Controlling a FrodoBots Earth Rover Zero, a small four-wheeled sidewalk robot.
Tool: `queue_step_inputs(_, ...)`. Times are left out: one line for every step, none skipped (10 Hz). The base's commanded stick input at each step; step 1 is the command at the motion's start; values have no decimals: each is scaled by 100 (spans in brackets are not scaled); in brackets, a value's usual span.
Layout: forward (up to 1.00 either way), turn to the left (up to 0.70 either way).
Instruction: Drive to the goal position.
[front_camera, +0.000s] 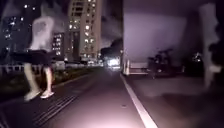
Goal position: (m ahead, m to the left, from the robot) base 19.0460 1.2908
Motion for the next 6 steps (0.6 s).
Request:
queue_step_inputs(45,0)
queue_step_inputs(45,0)
queue_step_inputs(45,0)
queue_step_inputs(45,0)
queue_step_inputs(45,0)
queue_step_inputs(45,0)
